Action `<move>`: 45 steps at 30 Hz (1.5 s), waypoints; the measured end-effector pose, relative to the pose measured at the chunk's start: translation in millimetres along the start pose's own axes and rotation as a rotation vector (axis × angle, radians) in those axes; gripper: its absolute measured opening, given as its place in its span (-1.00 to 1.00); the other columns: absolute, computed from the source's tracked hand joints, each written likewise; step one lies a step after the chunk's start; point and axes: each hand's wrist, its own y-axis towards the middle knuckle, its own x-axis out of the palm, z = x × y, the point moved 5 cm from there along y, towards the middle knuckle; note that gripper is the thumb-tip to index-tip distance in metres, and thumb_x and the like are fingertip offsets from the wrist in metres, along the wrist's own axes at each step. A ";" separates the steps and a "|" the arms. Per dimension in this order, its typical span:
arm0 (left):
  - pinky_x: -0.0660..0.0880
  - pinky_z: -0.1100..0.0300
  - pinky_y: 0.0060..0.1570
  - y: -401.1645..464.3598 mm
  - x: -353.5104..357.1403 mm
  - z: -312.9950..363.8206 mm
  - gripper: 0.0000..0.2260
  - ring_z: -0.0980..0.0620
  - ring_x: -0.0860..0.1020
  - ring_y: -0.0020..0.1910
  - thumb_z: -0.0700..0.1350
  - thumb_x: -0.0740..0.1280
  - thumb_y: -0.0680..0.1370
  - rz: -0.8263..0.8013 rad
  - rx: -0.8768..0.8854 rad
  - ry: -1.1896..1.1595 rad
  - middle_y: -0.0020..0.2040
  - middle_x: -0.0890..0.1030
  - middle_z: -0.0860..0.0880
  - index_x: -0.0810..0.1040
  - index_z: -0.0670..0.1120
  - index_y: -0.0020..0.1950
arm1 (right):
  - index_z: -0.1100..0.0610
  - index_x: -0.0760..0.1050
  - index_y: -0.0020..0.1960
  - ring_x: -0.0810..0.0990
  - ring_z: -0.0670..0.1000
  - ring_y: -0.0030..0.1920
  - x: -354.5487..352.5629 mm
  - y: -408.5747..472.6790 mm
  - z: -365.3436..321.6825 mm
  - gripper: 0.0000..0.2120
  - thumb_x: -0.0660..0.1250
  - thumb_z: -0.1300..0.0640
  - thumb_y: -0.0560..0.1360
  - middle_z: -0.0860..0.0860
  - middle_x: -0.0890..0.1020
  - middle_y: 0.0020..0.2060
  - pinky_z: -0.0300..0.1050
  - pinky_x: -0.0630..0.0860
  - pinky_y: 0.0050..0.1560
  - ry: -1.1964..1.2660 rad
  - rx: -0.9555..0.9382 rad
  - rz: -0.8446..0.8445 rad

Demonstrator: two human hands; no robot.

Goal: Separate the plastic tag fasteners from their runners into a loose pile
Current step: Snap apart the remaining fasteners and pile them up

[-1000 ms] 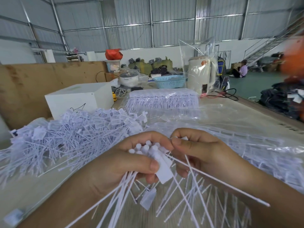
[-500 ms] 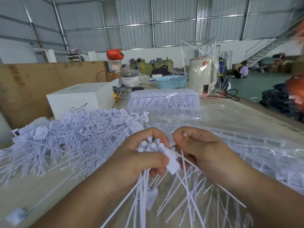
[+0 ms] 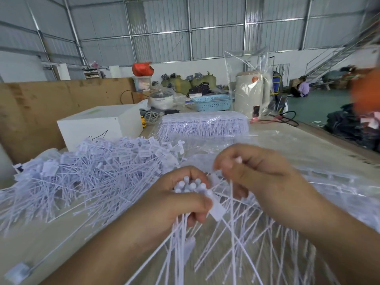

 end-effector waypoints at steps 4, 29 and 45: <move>0.41 0.29 -0.49 0.4 -0.4 -3.7 -0.84 0.05 0.52 -0.46 -0.29 0.40 0.29 -0.043 -0.028 -0.030 -0.40 0.53 -0.09 0.60 -0.18 -0.15 | 0.23 0.55 0.00 0.63 0.14 -0.09 20.9 -4.9 10.2 -0.77 0.27 0.06 0.58 0.11 0.67 -0.18 0.11 0.53 0.03 -0.063 -0.013 -0.105; 0.44 0.29 -0.44 3.3 18.0 -18.8 -0.87 0.04 0.53 -0.46 -0.31 0.38 0.30 -0.148 -0.099 -0.155 -0.38 0.53 -0.12 0.65 -0.12 -0.23 | -0.05 0.68 0.07 0.65 -0.10 0.00 26.3 -3.4 26.4 -0.66 0.30 -0.14 0.40 -0.07 0.59 -0.03 -0.26 0.55 -0.02 0.054 0.075 0.073; 0.51 0.28 -0.31 11.8 -25.5 -17.5 -0.76 0.04 0.61 -0.31 -0.19 0.44 0.28 0.175 0.021 0.147 -0.27 0.64 -0.06 0.63 -0.04 -0.07 | -0.15 0.35 0.33 0.50 -0.06 -0.52 42.3 -9.0 42.4 -0.61 0.34 0.06 0.56 -0.02 0.61 -0.31 -0.27 0.36 -0.54 0.073 0.387 -0.134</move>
